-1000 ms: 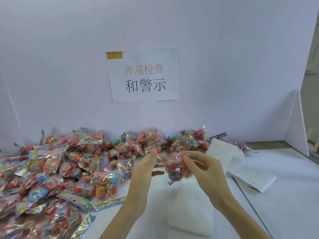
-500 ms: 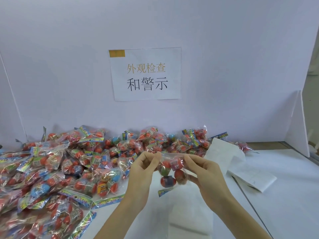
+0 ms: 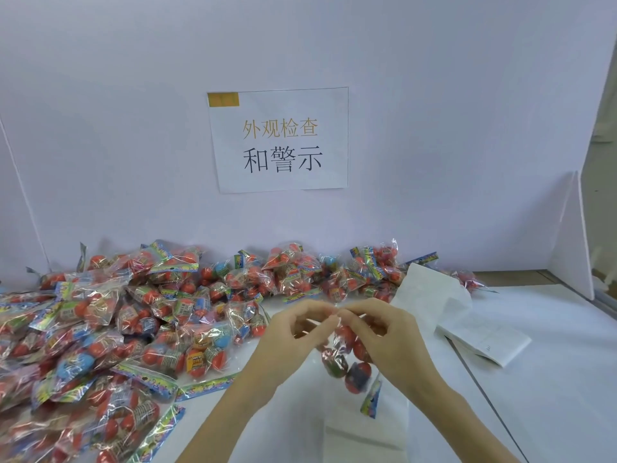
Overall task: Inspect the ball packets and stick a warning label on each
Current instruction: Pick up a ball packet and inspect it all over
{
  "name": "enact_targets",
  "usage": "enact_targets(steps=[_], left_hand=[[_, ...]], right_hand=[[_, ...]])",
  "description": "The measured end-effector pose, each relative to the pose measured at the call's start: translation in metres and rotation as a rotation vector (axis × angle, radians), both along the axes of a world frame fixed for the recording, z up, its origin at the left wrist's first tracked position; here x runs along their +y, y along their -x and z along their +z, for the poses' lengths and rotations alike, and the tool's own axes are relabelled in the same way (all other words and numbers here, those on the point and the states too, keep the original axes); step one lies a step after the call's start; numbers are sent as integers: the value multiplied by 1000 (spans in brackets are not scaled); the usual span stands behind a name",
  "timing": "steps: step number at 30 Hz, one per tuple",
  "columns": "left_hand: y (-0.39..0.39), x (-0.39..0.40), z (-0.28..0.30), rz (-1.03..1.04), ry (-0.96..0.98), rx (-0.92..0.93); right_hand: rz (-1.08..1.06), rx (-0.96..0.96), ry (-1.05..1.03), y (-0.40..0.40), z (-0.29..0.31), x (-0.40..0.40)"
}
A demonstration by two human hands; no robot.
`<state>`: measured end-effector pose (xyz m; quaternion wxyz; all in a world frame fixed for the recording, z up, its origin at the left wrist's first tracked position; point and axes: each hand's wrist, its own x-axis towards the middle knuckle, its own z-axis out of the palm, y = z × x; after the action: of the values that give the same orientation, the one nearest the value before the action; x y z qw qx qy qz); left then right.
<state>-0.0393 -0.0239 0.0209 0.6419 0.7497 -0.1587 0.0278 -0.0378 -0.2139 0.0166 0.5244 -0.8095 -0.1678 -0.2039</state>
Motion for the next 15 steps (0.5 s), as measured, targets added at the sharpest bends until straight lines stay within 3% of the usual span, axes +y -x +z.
enact_targets(steps=[2,7,10,15], left_hand=[[0,-6,-4,102,8,17],[-3,-7,-8,315,275,119],[-4,-6,-8,300,348,167],[-6,-5,-8,238,286,139]], right_hand=[[-11,29,-37,-1,0,3],[61,352,-287,-6,-1,2],[86,463,-385,-10,-3,-5],[141,508,-489,-8,-1,-8]])
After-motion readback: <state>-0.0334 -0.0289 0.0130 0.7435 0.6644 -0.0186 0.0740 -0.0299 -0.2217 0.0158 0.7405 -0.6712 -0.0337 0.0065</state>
